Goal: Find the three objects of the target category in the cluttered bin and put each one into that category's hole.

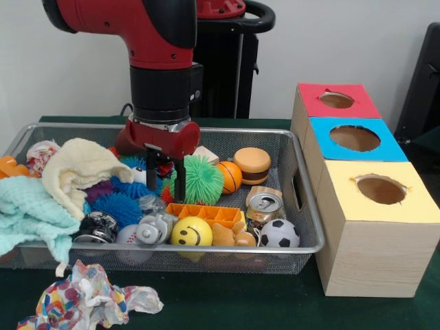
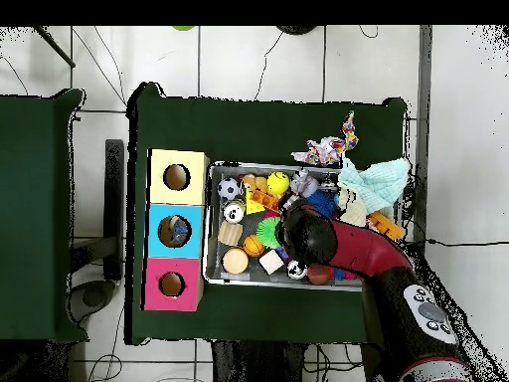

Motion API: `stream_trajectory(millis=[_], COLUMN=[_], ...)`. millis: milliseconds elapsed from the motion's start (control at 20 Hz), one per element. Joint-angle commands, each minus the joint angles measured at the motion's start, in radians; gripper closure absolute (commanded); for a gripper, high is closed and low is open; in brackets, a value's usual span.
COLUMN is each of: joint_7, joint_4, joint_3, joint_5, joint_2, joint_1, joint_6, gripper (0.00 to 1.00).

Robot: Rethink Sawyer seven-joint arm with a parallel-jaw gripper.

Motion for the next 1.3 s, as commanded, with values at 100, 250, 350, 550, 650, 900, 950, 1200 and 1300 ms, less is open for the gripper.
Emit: stream_trajectory(millis=[100,250,350,550,650,900,950,1200,1300], joint_7=[0.117,0.113,0.113,0.103,0.099,0.099,0.096,0.08,0.075], joint_4=[0.019,0.01,0.006,-0.004,-0.005,-0.009,-0.015,-0.03,-0.032], joint_3=[0.058,0.058,0.056,0.056,0.053,0.044,0.043,0.023,0.013], joint_5=[0.027,0.026,0.025,0.019,0.019,0.015,0.012,-0.002,-0.004], joint_2=[0.04,0.044,0.048,0.047,0.035,0.03,0.037,0.028,0.012], joint_1=[0.004,0.002,0.001,-0.003,-0.003,-0.001,-0.002,-0.001,0.0], joint_6=[-0.044,-0.042,-0.048,-0.046,-0.036,-0.039,-0.042,-0.028,-0.011], gripper=[0.0,0.0,0.0,0.0,0.0,0.0,0.0,0.0,0.0])
